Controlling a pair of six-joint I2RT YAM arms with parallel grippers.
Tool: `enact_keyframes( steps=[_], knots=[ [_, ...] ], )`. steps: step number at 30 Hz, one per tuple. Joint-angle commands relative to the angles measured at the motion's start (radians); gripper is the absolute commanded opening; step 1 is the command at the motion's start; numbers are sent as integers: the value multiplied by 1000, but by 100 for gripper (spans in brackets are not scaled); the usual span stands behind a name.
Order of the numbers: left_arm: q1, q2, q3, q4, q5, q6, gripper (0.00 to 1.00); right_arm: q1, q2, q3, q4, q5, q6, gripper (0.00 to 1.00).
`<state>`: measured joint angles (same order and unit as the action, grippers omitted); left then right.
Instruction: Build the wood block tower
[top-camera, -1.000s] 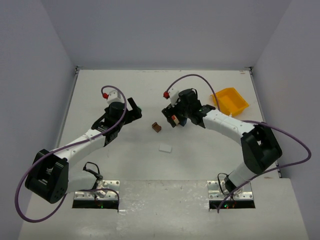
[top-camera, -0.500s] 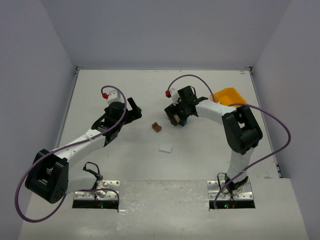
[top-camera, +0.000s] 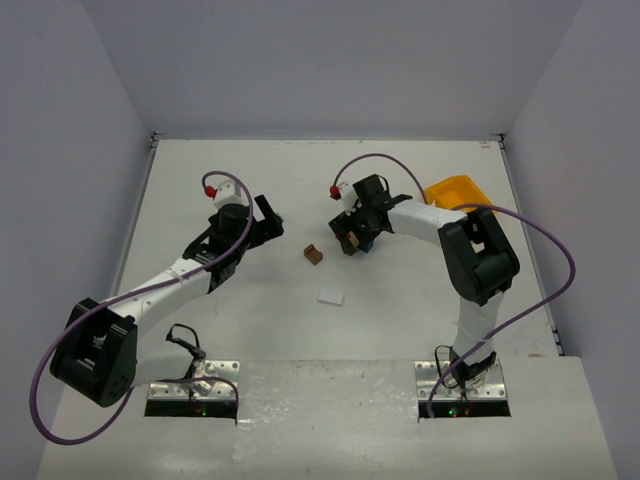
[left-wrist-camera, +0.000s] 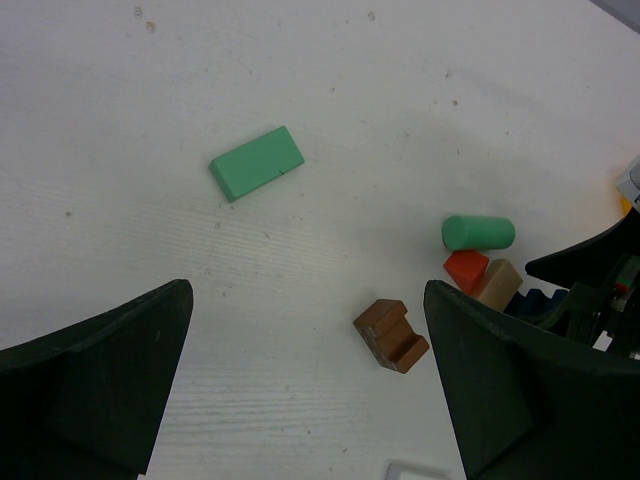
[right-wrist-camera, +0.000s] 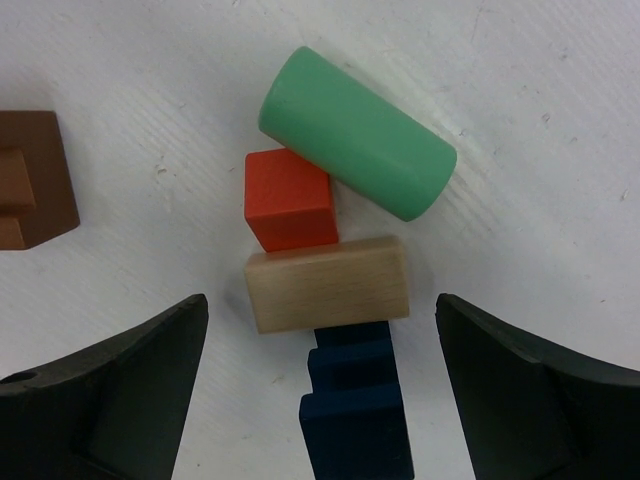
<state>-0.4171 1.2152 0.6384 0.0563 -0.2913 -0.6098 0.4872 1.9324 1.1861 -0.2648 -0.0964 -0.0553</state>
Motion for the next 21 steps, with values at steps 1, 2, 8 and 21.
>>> enact_keyframes(
  steps=[1, 2, 8, 21],
  knots=[
    [9, -6, 10, 22, -12, 5, 100, 13, -1, -10, 13, 5, -13, 93],
    [9, -6, 10, 23, -11, 5, 100, 18, 3, -14, 12, 23, -18, 93],
    [10, -6, 11, 23, -9, 5, 100, 56, 26, -17, 31, 104, -44, 84],
    [9, -14, 10, 20, 3, -1, 100, 86, -69, -7, 42, 172, 15, 29]
  ],
)
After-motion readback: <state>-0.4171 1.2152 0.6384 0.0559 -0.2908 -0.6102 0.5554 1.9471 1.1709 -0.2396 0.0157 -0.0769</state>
